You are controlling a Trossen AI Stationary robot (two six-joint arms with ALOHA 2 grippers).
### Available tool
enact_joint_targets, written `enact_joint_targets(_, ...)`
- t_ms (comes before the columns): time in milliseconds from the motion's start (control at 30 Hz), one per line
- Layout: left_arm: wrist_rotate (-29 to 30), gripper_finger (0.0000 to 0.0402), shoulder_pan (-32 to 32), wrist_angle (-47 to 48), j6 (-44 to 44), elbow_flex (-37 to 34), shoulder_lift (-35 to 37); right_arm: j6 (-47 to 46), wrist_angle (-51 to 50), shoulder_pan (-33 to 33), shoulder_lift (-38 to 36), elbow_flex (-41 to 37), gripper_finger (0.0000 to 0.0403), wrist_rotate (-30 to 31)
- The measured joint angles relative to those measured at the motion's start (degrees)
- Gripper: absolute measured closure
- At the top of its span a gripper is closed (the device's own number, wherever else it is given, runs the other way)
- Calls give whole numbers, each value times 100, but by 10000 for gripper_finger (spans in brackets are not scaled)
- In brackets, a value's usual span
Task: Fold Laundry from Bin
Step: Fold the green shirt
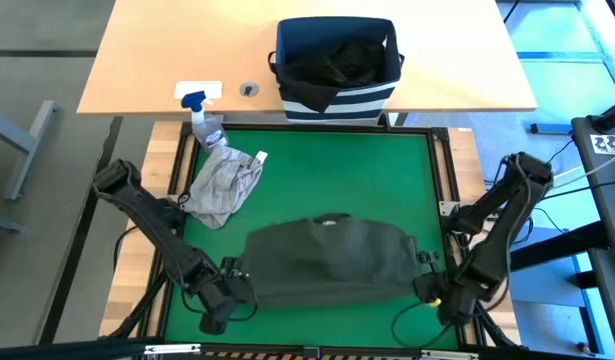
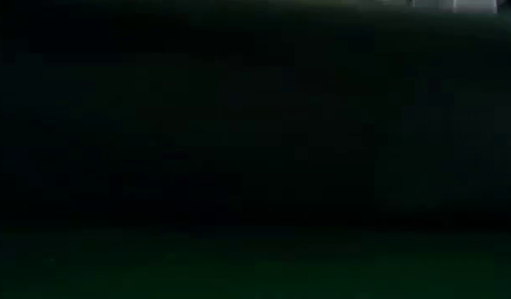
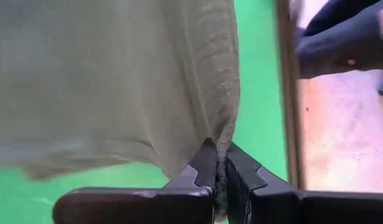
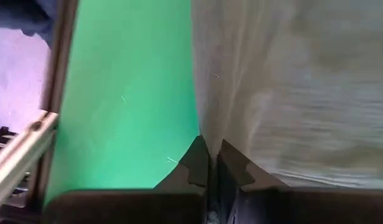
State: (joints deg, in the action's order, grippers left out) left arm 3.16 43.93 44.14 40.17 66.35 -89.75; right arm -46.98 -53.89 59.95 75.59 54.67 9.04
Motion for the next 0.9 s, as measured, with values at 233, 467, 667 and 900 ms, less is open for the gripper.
enact_joint_targets(233,768,397,-587,970,-801,723,480,-6,-1035,-503,-780,467,399,909)
enact_joint_targets(467,1352,396,-1376,1487,-1045,259,1344,-59,-1240,-1402,-1903,-62,398,1036)
enact_joint_targets(667,1369,396,-2036,1287,-1339,-634,1576,-79,-1159,-2352,-2598,-856,398,890)
enact_joint_targets(900,1237,396,-2442,874,-1227,-1524,1576,-127,-789,-3335,-2795,-1709,398,612)
